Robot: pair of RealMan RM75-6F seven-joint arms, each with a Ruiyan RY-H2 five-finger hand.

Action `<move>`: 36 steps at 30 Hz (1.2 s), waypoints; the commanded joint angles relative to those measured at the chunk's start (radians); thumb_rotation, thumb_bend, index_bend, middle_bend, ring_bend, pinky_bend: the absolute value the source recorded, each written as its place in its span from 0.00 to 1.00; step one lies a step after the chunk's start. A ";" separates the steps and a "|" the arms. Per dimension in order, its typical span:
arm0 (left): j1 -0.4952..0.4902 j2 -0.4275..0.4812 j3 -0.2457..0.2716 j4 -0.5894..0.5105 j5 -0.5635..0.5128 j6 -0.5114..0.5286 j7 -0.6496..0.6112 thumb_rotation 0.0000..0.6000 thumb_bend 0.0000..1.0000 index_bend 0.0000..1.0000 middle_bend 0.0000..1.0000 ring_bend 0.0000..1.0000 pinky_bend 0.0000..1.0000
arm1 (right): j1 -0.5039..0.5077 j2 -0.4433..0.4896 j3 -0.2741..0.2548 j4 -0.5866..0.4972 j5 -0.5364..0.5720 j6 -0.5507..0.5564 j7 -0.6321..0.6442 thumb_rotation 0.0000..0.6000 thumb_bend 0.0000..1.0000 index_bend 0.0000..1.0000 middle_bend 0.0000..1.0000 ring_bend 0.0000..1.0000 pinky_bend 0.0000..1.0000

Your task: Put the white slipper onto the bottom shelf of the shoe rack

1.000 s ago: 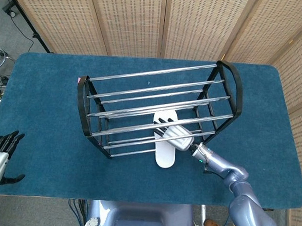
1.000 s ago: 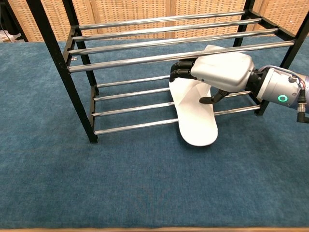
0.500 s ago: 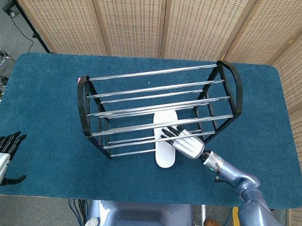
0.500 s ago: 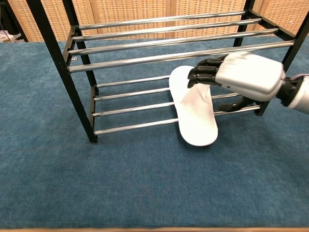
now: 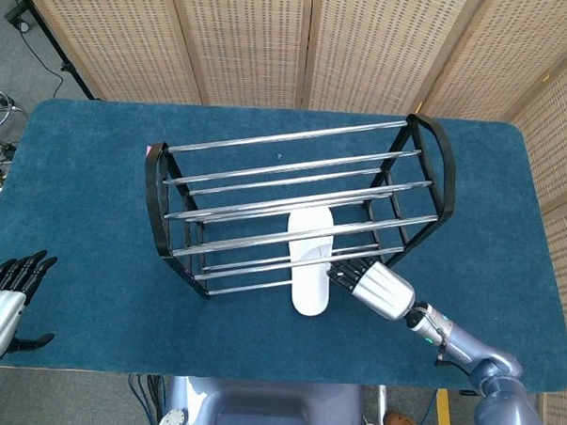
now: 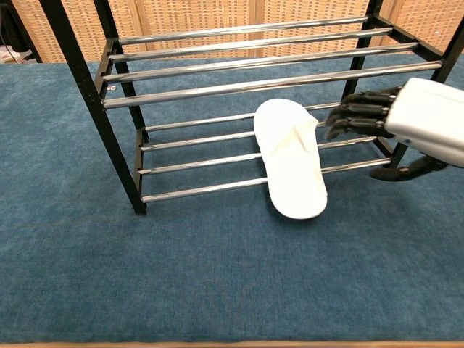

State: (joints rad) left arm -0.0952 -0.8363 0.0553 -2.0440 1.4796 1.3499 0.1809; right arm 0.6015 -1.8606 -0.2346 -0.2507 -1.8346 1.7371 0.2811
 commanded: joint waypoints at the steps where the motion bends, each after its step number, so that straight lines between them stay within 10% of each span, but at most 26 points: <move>1: 0.002 0.001 0.002 -0.001 0.005 0.002 0.000 1.00 0.09 0.00 0.00 0.00 0.00 | -0.029 0.029 -0.015 -0.011 -0.016 0.032 -0.008 1.00 0.25 0.26 0.25 0.22 0.48; 15: 0.015 0.007 0.018 -0.009 0.053 0.020 -0.001 1.00 0.09 0.00 0.00 0.00 0.00 | -0.147 0.132 -0.027 -0.080 -0.031 0.134 -0.034 1.00 0.25 0.28 0.25 0.22 0.48; 23: 0.018 0.016 0.021 -0.008 0.067 0.024 -0.019 1.00 0.09 0.00 0.00 0.00 0.00 | -0.298 0.204 0.050 -0.199 0.091 0.133 0.030 1.00 0.24 0.32 0.28 0.23 0.48; 36: 0.053 0.022 0.024 -0.026 0.088 0.087 0.036 1.00 0.10 0.00 0.00 0.00 0.00 | -0.463 0.631 0.077 -1.110 0.287 -0.045 -0.209 1.00 0.13 0.07 0.00 0.00 0.05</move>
State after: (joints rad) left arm -0.0464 -0.8149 0.0786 -2.0669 1.5626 1.4324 0.2221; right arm 0.2029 -1.4070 -0.1729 -1.0712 -1.6320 1.7606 0.1900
